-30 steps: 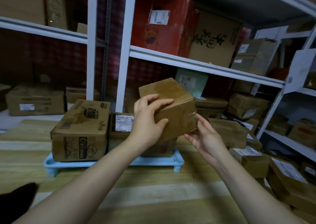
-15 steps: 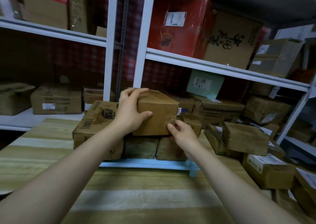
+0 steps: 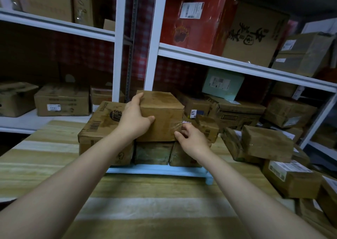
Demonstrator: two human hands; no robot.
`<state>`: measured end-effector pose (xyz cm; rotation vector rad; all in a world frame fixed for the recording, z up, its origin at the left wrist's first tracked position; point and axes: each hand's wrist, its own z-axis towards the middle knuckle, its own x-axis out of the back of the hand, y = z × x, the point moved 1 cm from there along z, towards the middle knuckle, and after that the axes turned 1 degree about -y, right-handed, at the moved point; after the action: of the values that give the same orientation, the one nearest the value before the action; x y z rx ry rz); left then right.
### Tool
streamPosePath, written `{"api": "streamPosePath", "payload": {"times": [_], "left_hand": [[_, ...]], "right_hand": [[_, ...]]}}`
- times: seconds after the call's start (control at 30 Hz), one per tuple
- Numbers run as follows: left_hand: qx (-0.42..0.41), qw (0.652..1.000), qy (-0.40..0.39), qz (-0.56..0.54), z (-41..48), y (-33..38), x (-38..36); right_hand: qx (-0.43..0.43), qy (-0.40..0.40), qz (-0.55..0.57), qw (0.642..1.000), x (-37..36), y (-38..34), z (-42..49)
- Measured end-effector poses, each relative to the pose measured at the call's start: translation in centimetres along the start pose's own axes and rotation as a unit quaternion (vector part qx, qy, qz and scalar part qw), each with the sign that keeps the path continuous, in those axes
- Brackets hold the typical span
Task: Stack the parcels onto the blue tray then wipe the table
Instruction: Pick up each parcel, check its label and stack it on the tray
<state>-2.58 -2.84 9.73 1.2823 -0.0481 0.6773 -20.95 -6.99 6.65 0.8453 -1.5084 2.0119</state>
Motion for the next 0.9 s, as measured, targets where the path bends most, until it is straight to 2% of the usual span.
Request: {"api": "streamPosePath", "payload": {"times": [0.13,0.2,0.27,0.33,0.5,0.73,0.9], "left_hand": [[0.005,1.0,0.017,-0.008,-0.2,-0.3,-0.4],[0.006,1.0,0.02,-0.009,-0.2,-0.4,-0.4],[0.006,1.0,0.02,-0.012,-0.2,-0.4,-0.4],[0.006,1.0,0.02,-0.019,-0.2,-0.6,-0.5],[-0.001,0.999,0.034,-0.029,-0.3,-0.6,-0.7],[-0.027,0.999,0.043,0.007,-0.8,0.2,-1.4],[-0.005,0.998,0.053,0.021,-1.1,0.8,-1.5]], "right_hand": [[0.004,-0.004,-0.01,1.0,-0.2,0.4,0.1],[-0.018,-0.003,-0.107,0.994,-0.6,0.8,-0.2],[-0.046,0.012,-0.233,0.971,-1.0,1.1,-0.7],[-0.074,0.007,-0.275,0.958,-1.4,1.6,-0.9],[-0.103,-0.003,-0.208,0.973,-1.6,2.8,-0.8],[-0.077,0.042,-0.203,0.975,-0.4,3.3,-0.6],[-0.083,0.023,-0.222,0.971,0.1,3.2,-0.6]]}}
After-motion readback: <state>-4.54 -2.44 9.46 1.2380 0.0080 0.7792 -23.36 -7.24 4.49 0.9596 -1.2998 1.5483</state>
